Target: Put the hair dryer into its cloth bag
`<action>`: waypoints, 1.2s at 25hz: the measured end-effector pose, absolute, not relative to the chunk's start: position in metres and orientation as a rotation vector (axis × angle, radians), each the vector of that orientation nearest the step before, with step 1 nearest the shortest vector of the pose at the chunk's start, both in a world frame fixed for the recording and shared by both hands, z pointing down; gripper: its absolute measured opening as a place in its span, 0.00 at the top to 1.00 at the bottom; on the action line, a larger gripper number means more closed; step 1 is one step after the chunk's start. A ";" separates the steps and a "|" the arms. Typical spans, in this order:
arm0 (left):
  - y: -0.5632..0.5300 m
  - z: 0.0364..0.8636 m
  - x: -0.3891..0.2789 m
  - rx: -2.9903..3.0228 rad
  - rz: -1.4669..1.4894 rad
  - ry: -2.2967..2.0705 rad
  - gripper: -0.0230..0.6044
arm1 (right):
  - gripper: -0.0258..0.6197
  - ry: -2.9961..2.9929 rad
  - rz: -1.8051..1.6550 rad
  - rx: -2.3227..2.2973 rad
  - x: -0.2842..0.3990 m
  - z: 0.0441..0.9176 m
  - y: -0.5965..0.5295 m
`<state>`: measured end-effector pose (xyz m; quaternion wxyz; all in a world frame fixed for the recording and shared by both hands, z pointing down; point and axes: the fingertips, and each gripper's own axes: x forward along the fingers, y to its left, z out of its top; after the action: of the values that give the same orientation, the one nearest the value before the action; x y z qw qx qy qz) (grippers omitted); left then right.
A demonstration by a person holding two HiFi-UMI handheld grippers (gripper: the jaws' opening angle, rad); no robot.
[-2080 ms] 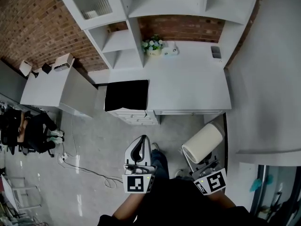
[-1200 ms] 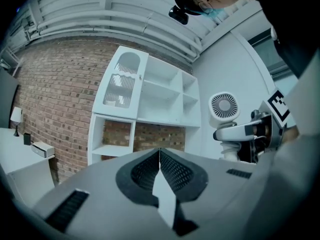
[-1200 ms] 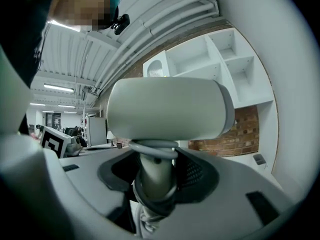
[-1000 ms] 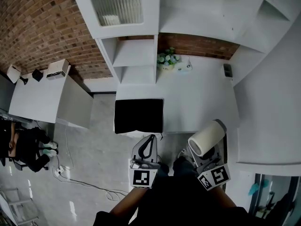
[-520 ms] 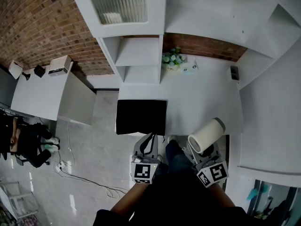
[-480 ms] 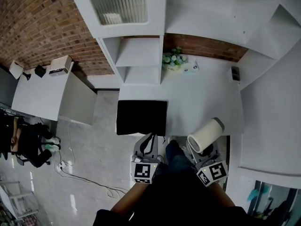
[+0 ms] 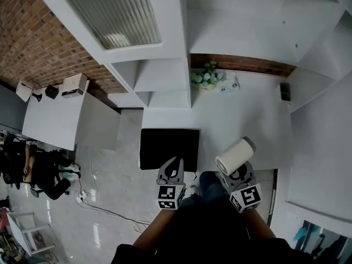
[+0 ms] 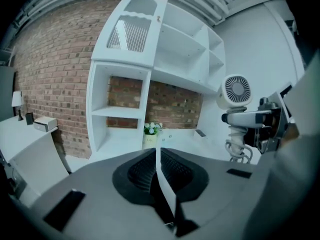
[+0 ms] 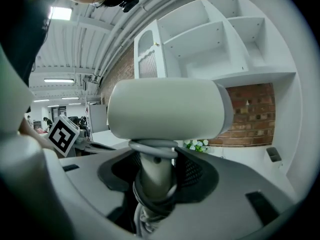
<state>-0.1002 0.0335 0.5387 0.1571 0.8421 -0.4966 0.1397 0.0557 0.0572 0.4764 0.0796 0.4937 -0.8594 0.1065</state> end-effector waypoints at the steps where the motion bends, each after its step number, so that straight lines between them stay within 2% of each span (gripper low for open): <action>1: 0.029 0.549 -0.099 2.386 0.422 -1.400 0.93 | 0.63 -2.561 0.329 1.477 0.059 0.481 0.050; 5: 0.010 0.591 -0.097 2.295 0.511 -1.358 0.92 | 0.63 -2.549 0.331 1.465 0.068 0.490 0.023; 8: 0.002 0.619 -0.093 2.240 0.567 -1.310 0.80 | 0.63 -2.523 0.313 1.452 0.071 0.496 0.006; 11: 0.001 0.657 -0.080 2.227 0.692 -1.218 0.76 | 0.63 -2.517 0.335 1.439 0.071 0.505 -0.005; 22: 0.005 0.761 -0.057 2.114 0.973 -1.015 0.74 | 0.63 -2.493 0.415 1.380 0.077 0.533 -0.014; 30: 0.002 0.795 -0.049 2.047 1.091 -0.952 0.74 | 0.63 -2.436 0.423 1.340 0.096 0.551 -0.011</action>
<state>-0.0491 0.0019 0.7947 0.3120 0.7757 -0.3606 0.4134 0.0965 -0.0106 0.5508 0.1640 0.4702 -0.8544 0.1484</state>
